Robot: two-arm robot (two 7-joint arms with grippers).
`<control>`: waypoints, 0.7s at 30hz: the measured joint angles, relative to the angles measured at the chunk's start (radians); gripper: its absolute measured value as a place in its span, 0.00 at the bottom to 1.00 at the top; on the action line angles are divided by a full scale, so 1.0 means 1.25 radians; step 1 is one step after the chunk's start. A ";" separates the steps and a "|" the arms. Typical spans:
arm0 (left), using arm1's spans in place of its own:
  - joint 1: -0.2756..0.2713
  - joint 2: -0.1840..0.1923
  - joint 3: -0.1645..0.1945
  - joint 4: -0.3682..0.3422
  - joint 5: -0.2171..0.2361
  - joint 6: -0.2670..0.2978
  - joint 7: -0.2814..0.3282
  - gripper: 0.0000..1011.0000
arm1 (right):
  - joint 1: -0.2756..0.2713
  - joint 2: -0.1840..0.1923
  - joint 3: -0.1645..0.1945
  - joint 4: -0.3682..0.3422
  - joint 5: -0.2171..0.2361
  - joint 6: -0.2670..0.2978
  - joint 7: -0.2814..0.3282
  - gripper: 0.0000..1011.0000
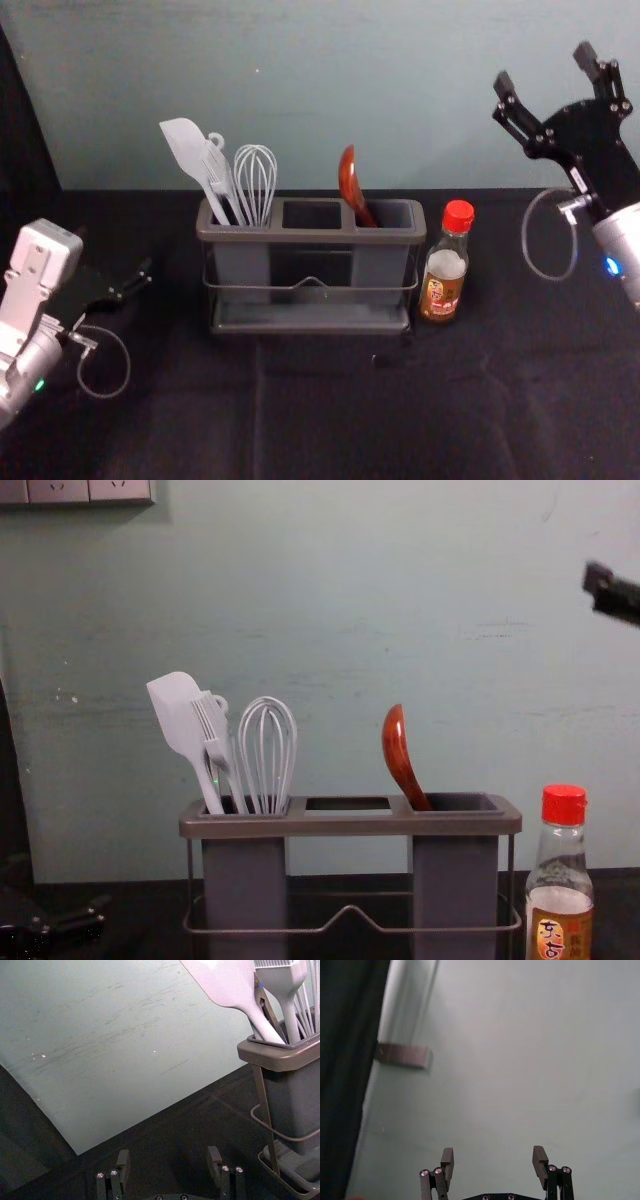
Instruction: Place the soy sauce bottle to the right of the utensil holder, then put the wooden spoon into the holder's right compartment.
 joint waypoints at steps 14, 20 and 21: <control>0.000 0.000 0.000 0.000 0.000 0.000 0.000 1.00 | -0.016 0.015 0.009 0.116 -0.089 0.074 -0.048 0.99; 0.000 0.000 0.000 0.000 0.000 0.000 0.000 1.00 | -0.017 0.015 0.007 0.160 -0.113 0.085 -0.059 0.99; 0.000 0.000 0.000 0.000 0.000 0.000 0.000 1.00 | -0.017 0.014 0.007 0.164 -0.114 0.086 -0.059 0.99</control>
